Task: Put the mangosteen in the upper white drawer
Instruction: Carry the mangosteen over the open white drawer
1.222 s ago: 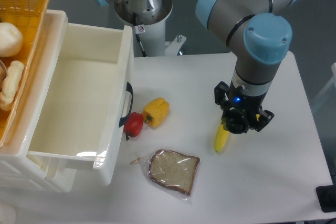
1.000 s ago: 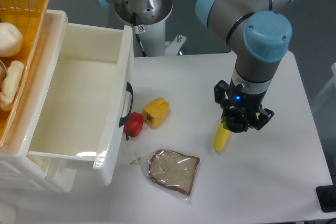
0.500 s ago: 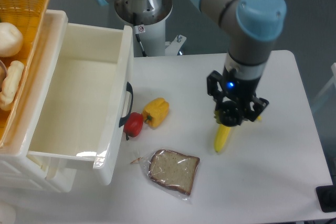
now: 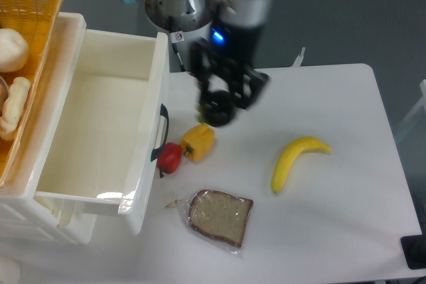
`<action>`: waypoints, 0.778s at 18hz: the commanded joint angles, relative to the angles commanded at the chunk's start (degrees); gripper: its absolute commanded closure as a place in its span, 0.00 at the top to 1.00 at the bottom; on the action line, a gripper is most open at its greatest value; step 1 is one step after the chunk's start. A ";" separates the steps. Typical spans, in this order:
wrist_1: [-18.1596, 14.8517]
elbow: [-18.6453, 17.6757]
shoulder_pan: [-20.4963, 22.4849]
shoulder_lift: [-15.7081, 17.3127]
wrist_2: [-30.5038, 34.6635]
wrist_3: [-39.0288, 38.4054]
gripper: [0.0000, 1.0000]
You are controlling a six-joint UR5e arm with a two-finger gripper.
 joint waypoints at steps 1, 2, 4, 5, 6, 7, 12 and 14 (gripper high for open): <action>0.00 -0.61 -1.50 -0.09 0.09 -0.18 0.04; 0.00 -1.66 -2.65 -0.17 0.09 -0.09 0.04; 0.26 -4.12 -5.10 -0.61 0.17 0.52 0.04; 0.61 -5.01 -6.25 -0.88 0.44 0.43 0.04; 0.88 -6.06 -6.61 -1.14 0.35 0.61 0.04; 1.40 -6.42 -6.87 -1.66 0.35 0.70 0.04; 1.41 -6.42 -9.60 -4.91 0.44 2.45 0.05; 1.41 -6.42 -10.91 -6.50 0.44 4.81 0.05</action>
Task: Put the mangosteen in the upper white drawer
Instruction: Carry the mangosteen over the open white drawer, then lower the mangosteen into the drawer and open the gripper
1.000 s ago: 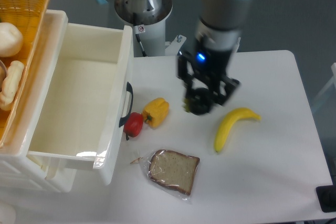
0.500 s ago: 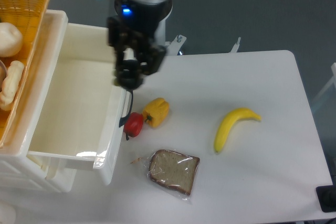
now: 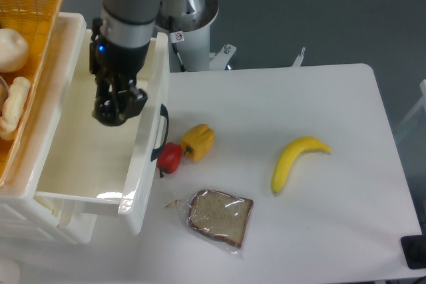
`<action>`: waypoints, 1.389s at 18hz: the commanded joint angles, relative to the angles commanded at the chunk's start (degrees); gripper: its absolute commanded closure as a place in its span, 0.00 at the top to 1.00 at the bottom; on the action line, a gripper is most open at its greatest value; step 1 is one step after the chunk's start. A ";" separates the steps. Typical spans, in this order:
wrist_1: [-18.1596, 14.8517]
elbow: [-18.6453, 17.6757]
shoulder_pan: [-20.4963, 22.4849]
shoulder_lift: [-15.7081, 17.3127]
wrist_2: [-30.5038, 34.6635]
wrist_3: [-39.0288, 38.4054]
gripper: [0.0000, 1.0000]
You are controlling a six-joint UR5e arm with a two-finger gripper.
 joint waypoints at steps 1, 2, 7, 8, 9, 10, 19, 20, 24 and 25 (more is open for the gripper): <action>-0.09 -0.09 -0.36 -0.62 0.09 1.15 0.05; -0.17 -0.17 -0.53 -0.97 0.09 1.68 0.06; -0.53 -0.44 -2.03 -1.85 0.96 2.56 0.29; -0.61 -0.44 -2.12 -2.03 1.58 2.56 0.31; -0.79 -0.44 -2.46 -2.20 1.93 2.65 0.34; -0.79 -0.44 -2.90 -2.20 2.37 2.56 0.38; -0.53 -0.09 -3.17 -1.68 4.65 2.56 0.89; -0.53 -0.09 -3.17 -1.50 4.83 2.56 0.94; -0.35 0.44 -3.17 -0.54 4.83 2.56 1.00; -0.35 0.53 -3.08 0.16 4.75 2.39 1.00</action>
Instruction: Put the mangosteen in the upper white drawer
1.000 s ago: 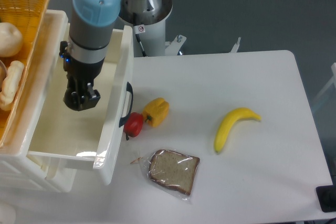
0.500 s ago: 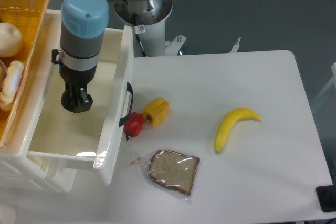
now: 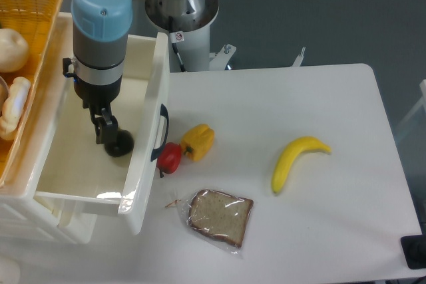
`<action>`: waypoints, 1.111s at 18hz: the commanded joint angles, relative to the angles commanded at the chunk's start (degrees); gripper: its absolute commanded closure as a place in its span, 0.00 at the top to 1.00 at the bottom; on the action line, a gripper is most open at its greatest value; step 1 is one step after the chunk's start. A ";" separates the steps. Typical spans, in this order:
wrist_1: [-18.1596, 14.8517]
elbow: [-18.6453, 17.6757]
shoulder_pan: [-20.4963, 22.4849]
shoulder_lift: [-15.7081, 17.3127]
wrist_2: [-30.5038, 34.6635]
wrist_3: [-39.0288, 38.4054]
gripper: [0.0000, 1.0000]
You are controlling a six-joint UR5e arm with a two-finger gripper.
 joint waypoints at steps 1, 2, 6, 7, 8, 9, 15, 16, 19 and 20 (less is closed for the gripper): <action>0.00 0.17 0.35 0.96 -0.17 -0.44 1.00; 0.00 0.70 0.70 1.76 -0.35 -0.62 1.00; 1.31 2.64 6.05 5.27 -0.44 -7.63 1.00; 2.36 2.46 7.46 5.54 -0.53 -8.34 1.00; 2.81 2.11 9.21 5.81 -0.53 -8.44 1.00; 2.90 1.94 11.58 5.89 -0.53 -8.27 1.00; 3.34 0.44 22.40 3.97 -0.27 -7.65 1.00; 3.43 0.01 23.81 2.92 -0.26 -6.95 1.00; 3.34 -0.35 26.97 0.46 -0.18 -2.65 1.00; 3.43 -0.35 27.77 -0.77 -0.18 -1.68 1.00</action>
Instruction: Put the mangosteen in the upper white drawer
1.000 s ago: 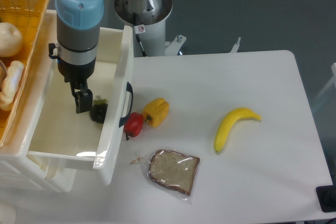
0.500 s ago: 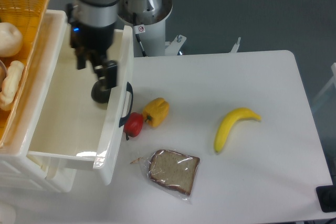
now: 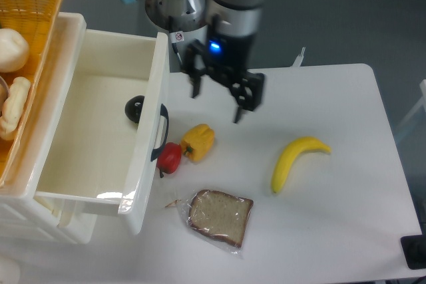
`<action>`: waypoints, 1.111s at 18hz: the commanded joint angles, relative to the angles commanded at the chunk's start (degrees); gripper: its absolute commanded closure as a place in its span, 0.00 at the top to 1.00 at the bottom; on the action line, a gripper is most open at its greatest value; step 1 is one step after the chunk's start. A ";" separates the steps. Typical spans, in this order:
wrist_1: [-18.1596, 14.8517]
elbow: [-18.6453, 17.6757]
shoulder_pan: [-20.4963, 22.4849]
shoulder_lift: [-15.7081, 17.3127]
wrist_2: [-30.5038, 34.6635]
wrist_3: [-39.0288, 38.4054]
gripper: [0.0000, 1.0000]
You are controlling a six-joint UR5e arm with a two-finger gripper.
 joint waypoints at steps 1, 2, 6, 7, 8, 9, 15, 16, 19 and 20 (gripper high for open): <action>0.00 -0.09 0.88 -1.14 0.09 1.40 1.00; 0.00 -0.17 1.58 -2.11 0.26 3.07 1.00; 1.14 -0.97 1.77 -5.71 7.01 4.49 1.00; 2.62 -0.97 1.77 -6.94 8.34 4.41 1.00; 4.64 -0.97 1.77 -8.17 8.96 4.49 1.00; 5.53 -0.88 1.85 -9.32 9.40 4.58 1.00; 6.07 1.93 1.68 -13.02 10.37 5.46 1.00; 6.15 1.85 1.68 -13.28 10.46 6.07 1.00; 6.15 1.49 2.03 -13.28 11.77 11.15 1.00; 6.15 1.49 2.55 -13.28 11.69 12.56 1.00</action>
